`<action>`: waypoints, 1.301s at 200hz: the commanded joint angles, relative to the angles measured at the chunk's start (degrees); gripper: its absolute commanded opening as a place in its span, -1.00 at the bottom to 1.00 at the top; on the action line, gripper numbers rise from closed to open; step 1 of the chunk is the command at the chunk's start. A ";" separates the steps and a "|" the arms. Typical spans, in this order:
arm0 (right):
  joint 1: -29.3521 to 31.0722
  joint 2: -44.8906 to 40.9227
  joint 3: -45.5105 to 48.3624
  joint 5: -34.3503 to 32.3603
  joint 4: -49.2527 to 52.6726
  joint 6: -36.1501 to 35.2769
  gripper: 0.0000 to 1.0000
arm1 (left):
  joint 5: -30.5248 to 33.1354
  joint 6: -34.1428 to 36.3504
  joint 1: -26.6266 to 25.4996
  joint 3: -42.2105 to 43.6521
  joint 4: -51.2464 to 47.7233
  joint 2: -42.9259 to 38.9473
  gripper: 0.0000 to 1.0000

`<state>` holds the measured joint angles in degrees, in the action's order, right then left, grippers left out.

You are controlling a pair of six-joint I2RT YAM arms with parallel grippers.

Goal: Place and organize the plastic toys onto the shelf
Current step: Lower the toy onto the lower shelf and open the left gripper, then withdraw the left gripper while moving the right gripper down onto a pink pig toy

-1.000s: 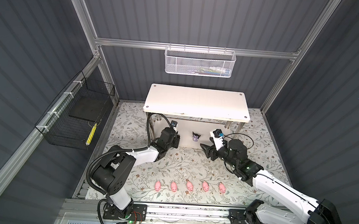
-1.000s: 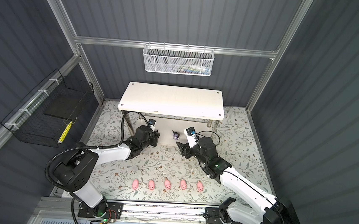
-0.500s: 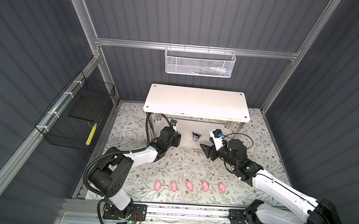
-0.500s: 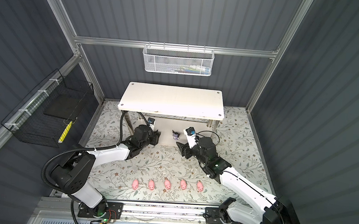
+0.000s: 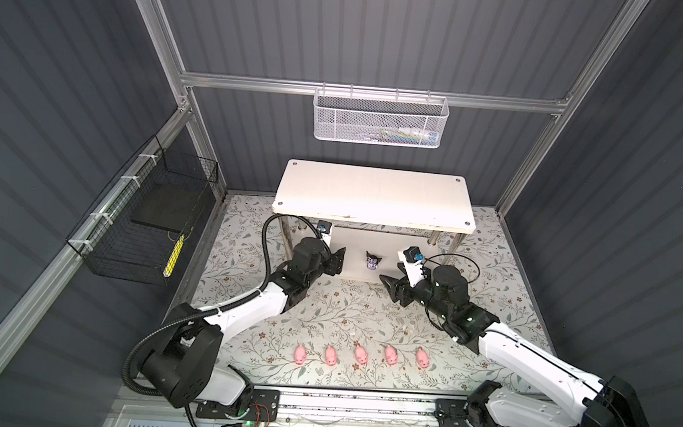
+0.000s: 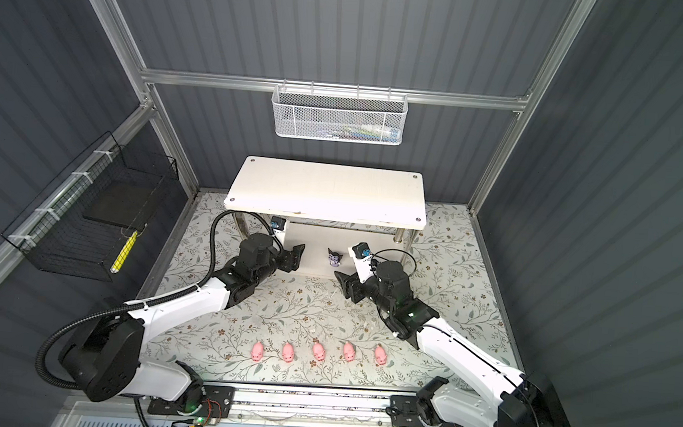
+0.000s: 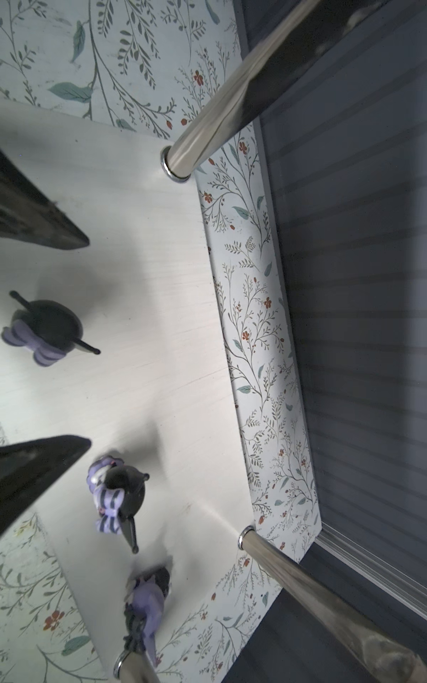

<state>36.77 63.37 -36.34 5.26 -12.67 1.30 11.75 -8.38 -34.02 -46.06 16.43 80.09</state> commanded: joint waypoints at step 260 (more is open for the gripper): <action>10.46 -20.69 1.86 -18.45 53.41 38.43 0.37 | 26.64 -8.96 -2.72 17.76 -12.41 -37.50 0.95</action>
<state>45.28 42.17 -35.88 -11.92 33.08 30.44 33.82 -16.80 -36.71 -28.84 0.16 40.51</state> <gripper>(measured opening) 0.690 0.973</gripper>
